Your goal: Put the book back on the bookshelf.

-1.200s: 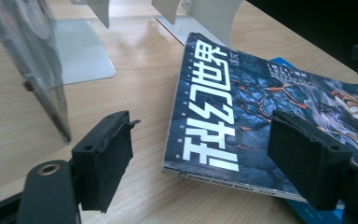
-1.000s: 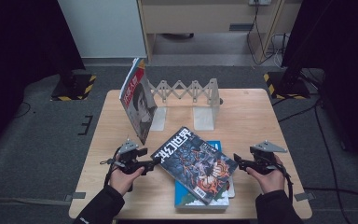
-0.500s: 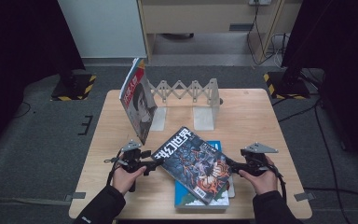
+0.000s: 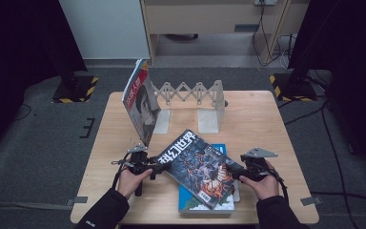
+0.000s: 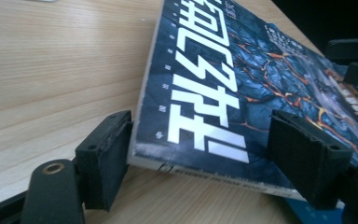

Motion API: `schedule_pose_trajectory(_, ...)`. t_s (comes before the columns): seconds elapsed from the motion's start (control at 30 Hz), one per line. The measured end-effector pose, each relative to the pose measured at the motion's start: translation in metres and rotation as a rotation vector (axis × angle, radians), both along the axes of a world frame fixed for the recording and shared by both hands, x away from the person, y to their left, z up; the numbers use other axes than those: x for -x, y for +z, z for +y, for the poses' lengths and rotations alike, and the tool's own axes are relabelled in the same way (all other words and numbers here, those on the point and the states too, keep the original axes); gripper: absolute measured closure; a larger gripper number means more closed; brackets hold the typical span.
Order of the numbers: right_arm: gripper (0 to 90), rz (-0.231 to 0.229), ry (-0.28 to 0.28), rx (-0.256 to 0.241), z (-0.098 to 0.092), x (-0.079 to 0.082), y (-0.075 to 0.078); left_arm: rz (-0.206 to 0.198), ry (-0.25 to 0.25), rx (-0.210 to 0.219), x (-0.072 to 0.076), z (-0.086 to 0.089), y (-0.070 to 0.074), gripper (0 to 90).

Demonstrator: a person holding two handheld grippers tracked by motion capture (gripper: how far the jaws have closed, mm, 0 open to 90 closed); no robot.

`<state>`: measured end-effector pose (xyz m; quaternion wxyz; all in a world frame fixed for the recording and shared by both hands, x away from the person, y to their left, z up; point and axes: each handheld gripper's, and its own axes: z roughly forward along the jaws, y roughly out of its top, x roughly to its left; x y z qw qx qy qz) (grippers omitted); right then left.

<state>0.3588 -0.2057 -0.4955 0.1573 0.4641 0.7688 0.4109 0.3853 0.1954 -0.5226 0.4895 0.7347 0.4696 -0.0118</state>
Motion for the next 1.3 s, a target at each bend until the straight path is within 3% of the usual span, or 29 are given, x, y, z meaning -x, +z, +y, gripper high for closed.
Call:
schedule_pose_trajectory(0.33, 22.8, 0.006, 0.0, -0.008, 0.001, 0.0, -0.002, 0.03, -0.021, 0.029, -0.004, -0.002, -0.002, 23.2)
schedule_pose_trajectory(0.57, 22.8, 0.007, 0.0, -0.013, 0.0, -0.001, -0.003, 0.027, -0.017, 0.022, -0.003, 0.002, 0.008, 31.4)
schedule_pose_trajectory(0.7, 22.8, 0.004, -0.005, -0.017, -0.001, -0.001, -0.003, 0.028, -0.007, 0.089, 0.001, 0.005, 0.019, 35.2)
schedule_pose_trajectory(0.83, 22.8, 0.009, -0.007, -0.017, -0.002, 0.0, -0.003, 0.013, -0.022, 0.111, 0.003, 0.006, 0.028, 37.7)
schedule_pose_trajectory(0.9, 22.8, 0.006, -0.006, -0.016, -0.002, -0.001, -0.004, 0.025, -0.029, 0.122, 0.001, 0.005, 0.029, 37.6)
schedule_pose_trajectory(1.1, 22.9, -0.001, -0.001, -0.015, -0.001, -0.001, -0.004, 0.075, -0.052, 0.105, -0.006, -0.001, 0.021, 38.0)
schedule_pose_trajectory(1.3, 22.8, -0.002, -0.003, -0.019, -0.001, -0.001, -0.004, 0.096, -0.087, 0.063, -0.008, -0.009, 0.012, 36.3)
